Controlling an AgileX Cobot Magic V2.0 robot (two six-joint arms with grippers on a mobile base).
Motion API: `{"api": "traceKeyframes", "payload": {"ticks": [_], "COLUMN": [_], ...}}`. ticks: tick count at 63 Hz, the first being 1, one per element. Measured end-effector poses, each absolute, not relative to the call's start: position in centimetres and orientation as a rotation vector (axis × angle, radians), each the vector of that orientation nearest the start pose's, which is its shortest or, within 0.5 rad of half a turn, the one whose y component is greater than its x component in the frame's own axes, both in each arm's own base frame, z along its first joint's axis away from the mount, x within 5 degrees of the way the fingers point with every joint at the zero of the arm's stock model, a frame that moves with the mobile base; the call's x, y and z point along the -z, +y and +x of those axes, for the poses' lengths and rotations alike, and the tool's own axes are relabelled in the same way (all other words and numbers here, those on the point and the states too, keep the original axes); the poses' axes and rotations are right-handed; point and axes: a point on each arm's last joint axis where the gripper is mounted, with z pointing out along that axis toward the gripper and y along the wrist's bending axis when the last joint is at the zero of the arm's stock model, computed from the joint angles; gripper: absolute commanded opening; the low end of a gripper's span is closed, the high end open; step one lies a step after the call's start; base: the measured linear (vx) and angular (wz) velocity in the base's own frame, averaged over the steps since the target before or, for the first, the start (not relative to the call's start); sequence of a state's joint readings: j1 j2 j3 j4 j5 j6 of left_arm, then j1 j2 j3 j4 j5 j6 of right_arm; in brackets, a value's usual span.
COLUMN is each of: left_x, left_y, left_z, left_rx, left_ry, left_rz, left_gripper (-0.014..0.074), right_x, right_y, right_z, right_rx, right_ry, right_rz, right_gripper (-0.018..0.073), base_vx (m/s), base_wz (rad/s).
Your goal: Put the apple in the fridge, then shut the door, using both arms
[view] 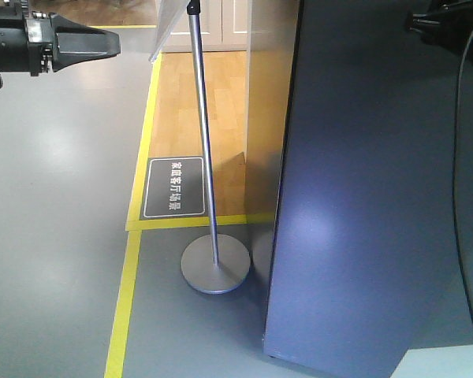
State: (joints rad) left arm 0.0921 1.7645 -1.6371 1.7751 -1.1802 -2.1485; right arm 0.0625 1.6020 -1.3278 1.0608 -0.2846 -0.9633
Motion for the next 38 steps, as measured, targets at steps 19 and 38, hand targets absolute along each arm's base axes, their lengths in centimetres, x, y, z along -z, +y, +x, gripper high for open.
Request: {"api": "traceKeyframes", "payload": {"ticks": [19, 38], "left_x": [-38.5, -38.5], "left_y": [-4.7, -4.7], "left_z": [38.4, 38.5], "left_rx": [1.133, 1.125], "left_ry": [1.864, 1.863], "left_rz": [0.528, 0.52], "left_gripper": [0.0129, 0.0129], "right_x": [-36.0, -36.1], "right_y": [-2.8, -4.8], "right_z": [40.9, 44.4], "right_rx": [0.056, -0.066], "right_ry": [1.669, 1.724], "right_rz": [0.269, 0.183], "right_gripper": [0.0489, 0.0489], "base_vx": [0.0, 0.0], "base_wz": [0.0, 0.0]}}
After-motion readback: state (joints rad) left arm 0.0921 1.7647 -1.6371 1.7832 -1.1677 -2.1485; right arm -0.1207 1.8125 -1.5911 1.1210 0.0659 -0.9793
